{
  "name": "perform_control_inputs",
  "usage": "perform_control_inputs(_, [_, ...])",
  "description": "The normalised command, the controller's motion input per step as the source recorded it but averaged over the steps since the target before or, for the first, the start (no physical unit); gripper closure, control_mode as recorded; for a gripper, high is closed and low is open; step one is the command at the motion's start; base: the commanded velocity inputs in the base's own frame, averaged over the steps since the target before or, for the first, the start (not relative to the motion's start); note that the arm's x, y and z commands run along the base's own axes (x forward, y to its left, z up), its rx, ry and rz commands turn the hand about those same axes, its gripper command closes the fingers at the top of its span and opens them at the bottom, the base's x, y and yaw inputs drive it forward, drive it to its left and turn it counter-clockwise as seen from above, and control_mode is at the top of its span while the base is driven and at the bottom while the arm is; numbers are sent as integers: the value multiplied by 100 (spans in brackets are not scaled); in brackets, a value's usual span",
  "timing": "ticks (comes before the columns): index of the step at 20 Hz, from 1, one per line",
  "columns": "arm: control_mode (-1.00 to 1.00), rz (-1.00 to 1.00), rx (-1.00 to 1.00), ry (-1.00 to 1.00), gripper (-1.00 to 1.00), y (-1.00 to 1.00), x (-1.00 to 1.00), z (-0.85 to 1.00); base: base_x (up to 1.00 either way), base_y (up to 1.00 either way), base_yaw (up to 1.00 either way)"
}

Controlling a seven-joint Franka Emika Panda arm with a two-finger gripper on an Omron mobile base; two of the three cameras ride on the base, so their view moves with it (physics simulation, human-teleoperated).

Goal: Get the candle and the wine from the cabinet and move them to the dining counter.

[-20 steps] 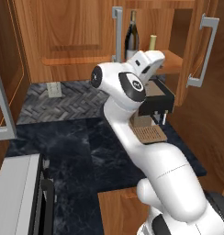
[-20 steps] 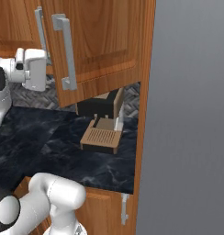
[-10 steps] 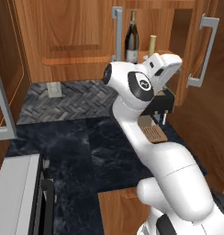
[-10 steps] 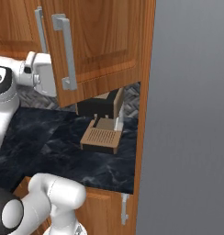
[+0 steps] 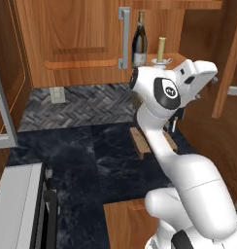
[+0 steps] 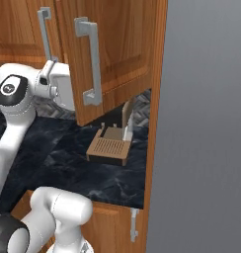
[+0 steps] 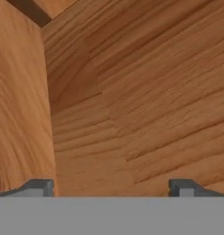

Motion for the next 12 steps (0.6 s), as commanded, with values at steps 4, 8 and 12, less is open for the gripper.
perform_control_inputs(4, [-100, -11, 0, 4, -100, -65, -2, 0, 0, 0, 0])
perform_control_inputs(8, [-100, -8, 0, 7, -100, -67, 3, 0, 0, 0, 0])
perform_control_inputs(12, [-100, -2, 0, 7, -100, -62, 14, 0, 0, 0, 0])
